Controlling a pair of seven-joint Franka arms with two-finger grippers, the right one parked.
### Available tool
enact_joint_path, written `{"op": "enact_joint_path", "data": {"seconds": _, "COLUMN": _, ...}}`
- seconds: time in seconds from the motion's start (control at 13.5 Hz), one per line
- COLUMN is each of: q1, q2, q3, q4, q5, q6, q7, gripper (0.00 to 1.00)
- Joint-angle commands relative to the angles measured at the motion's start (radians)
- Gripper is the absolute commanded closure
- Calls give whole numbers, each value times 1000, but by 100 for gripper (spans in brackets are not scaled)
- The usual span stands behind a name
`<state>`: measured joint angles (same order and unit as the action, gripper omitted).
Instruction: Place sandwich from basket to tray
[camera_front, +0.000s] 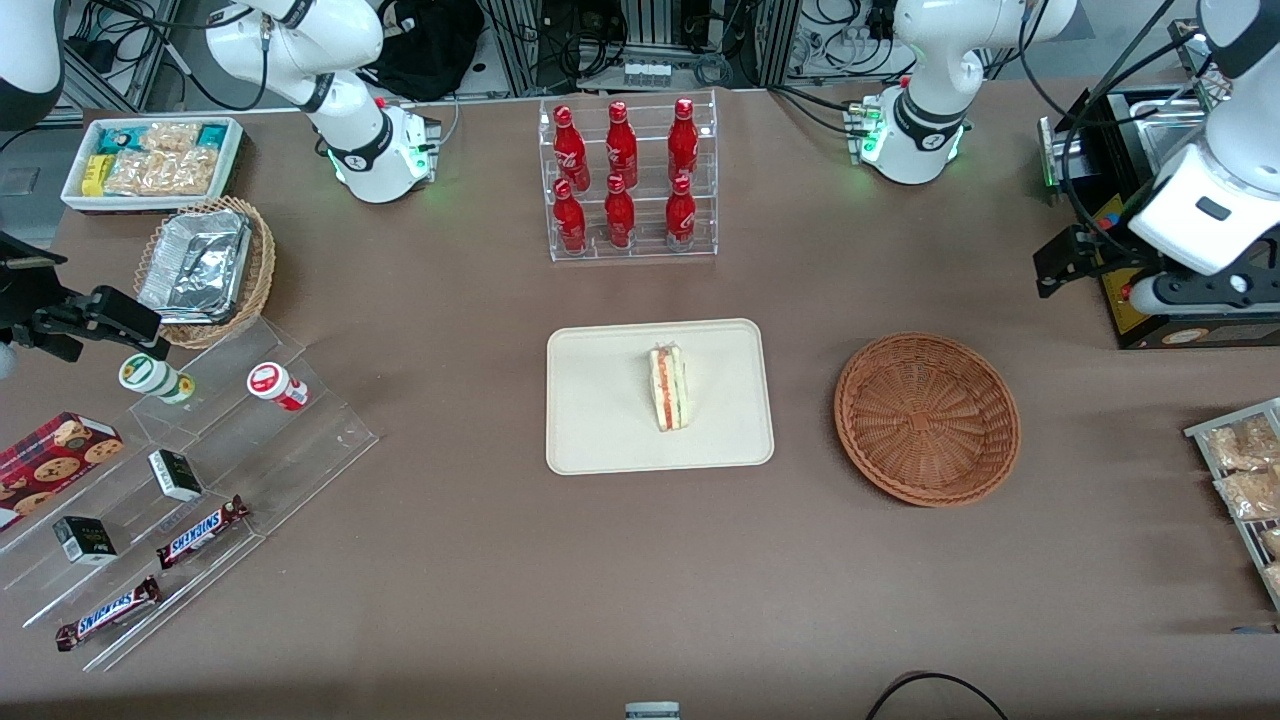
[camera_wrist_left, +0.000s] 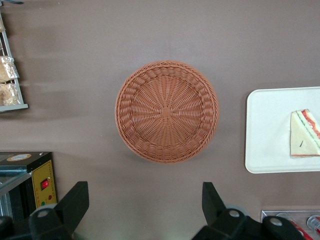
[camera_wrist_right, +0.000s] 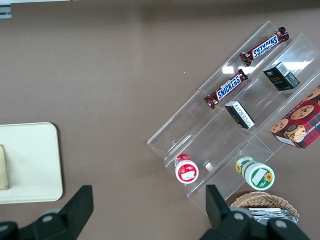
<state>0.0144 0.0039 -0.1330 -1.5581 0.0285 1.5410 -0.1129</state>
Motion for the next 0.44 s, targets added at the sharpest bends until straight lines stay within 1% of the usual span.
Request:
{"op": "enact_joint_path", "data": {"seconds": 0.0, "q1": -14, "q2": 25, "q3": 10, "q4": 46, "q5": 17, "q6": -45, "q7": -1, "gripper": 0}}
{"op": "enact_joint_path", "data": {"seconds": 0.07, "q1": -14, "q2": 24, "q3": 9, "q4": 46, "q5": 30, "q6": -45, "q7": -1, "gripper": 0}}
{"op": "enact_joint_path", "data": {"seconds": 0.37, "q1": -11, "q2": 19, "q3": 7, "q4": 49, "q5": 31, "q6": -44, "q7": 1, "gripper": 0}}
